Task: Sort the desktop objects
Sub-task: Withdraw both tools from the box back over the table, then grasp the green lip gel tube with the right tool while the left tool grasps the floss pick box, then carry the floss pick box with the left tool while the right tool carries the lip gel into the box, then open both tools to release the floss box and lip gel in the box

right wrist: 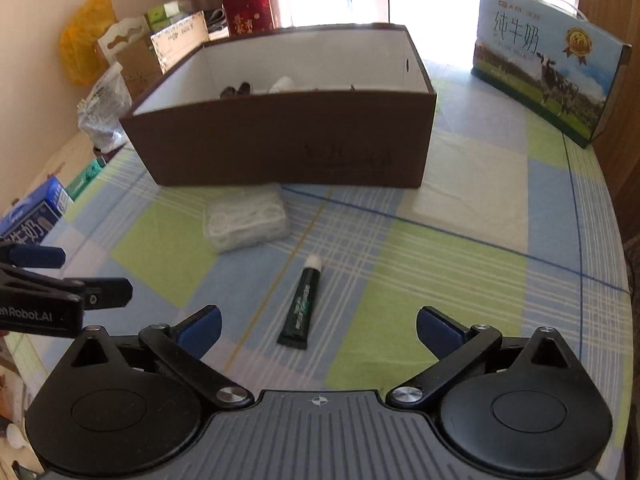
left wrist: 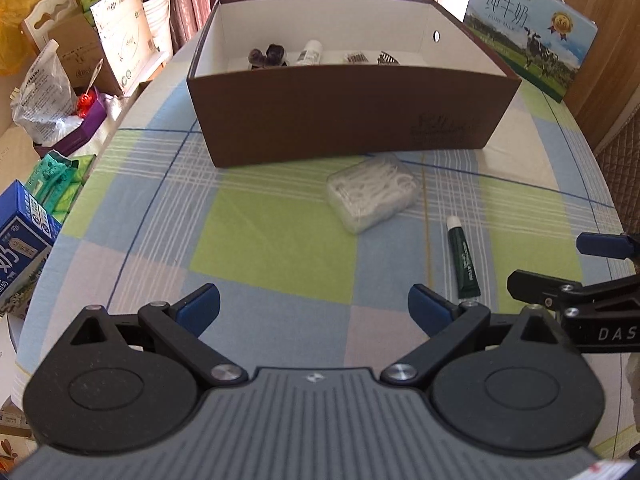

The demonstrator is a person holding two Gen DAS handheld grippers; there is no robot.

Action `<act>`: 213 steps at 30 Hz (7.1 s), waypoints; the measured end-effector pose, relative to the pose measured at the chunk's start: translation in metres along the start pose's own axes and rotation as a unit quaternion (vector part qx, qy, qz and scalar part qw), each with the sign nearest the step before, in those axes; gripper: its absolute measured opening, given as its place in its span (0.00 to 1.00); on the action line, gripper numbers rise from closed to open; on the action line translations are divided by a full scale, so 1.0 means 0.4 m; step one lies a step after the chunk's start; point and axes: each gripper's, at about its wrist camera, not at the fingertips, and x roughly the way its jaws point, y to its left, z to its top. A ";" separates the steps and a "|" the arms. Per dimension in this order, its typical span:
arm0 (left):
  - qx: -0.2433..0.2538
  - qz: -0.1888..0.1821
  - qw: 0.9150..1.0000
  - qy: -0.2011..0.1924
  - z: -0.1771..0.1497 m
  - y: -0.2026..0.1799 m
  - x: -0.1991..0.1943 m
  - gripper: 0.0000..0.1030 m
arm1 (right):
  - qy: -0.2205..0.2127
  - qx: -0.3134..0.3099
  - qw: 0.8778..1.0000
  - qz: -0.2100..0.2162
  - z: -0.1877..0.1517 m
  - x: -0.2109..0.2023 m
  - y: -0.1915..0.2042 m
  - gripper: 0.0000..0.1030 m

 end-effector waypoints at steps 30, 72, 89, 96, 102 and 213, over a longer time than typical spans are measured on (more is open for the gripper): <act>0.039 -0.024 0.999 0.018 0.023 0.024 0.122 0.96 | 0.029 -0.003 1.000 -0.005 -0.012 0.133 0.022 0.53; 0.248 -0.112 0.962 -0.031 0.198 -0.109 0.321 0.77 | -0.005 0.059 0.995 -0.081 -0.038 0.120 -0.201 0.15; 0.170 -0.091 0.981 0.010 0.103 -0.062 0.260 0.51 | -0.011 0.043 0.996 -0.081 -0.051 0.118 -0.192 0.16; 0.161 -0.088 0.983 0.016 0.073 -0.044 0.243 0.52 | -0.019 0.049 0.996 -0.071 -0.043 0.126 -0.202 0.37; 0.160 -0.083 0.984 0.007 0.091 -0.055 0.256 0.53 | -0.024 0.032 0.996 -0.079 -0.015 0.154 -0.205 0.37; 0.126 0.004 0.991 -0.049 0.610 0.125 0.363 0.51 | -0.055 -0.020 0.998 0.010 0.588 0.321 -0.142 0.12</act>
